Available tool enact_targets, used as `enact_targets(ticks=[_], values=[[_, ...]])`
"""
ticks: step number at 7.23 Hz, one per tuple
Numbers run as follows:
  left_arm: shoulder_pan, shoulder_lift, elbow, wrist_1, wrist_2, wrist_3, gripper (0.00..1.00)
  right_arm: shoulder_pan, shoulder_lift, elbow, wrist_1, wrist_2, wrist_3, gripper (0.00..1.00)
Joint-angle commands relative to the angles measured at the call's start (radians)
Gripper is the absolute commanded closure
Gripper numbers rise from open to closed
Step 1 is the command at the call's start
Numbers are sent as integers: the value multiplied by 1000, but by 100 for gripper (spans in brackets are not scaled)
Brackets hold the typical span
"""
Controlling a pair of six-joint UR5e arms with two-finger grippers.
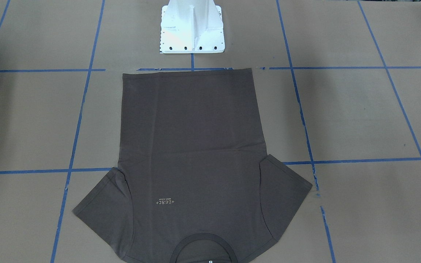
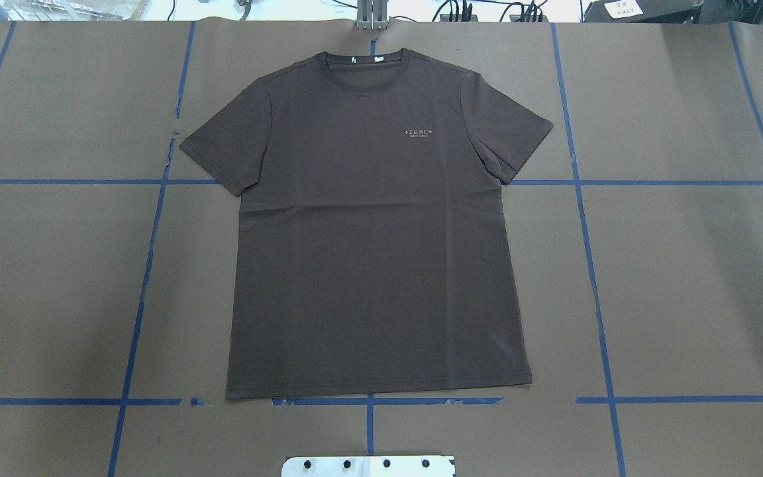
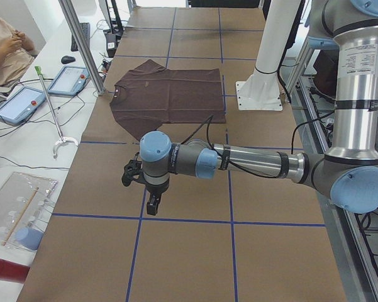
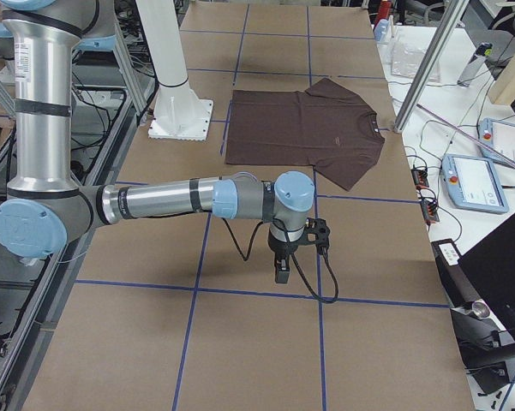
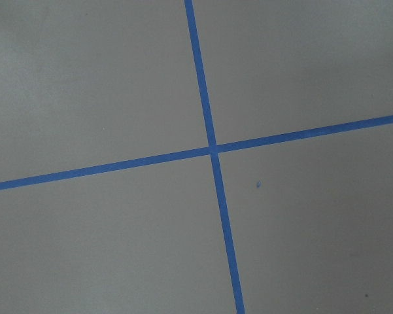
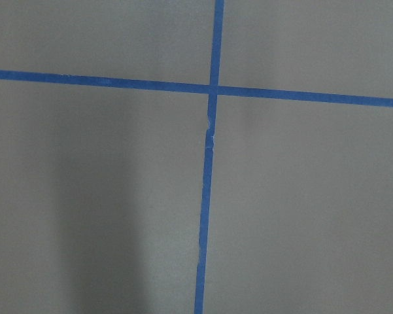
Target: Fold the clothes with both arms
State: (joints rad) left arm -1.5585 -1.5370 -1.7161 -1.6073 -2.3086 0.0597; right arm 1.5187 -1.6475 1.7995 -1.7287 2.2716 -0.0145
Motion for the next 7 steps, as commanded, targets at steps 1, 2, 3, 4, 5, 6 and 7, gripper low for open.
enact_targets(ticks=[1,2,3,4,5,6,7], values=[[2,-2,-8,-5,0,0,0,0,0,0,0,0,-2,0],[2,-2,-13,-9,-2,-1,0,-2,1,1,1,2,-2,0],[3,-3,-19,-17,0,-4,0,-5,17,1,11,3,-2,0],[8,-3,-20,-61,0,-8,0,-8,37,0,70,3,1,0],[8,-8,-20,-142,0,-8,0,-18,61,-3,203,2,2,0],[9,-21,-5,-296,5,-11,0,-34,93,-41,385,-19,4,0],[6,-96,48,-473,67,-11,0,-31,166,-119,450,-12,13,0]])
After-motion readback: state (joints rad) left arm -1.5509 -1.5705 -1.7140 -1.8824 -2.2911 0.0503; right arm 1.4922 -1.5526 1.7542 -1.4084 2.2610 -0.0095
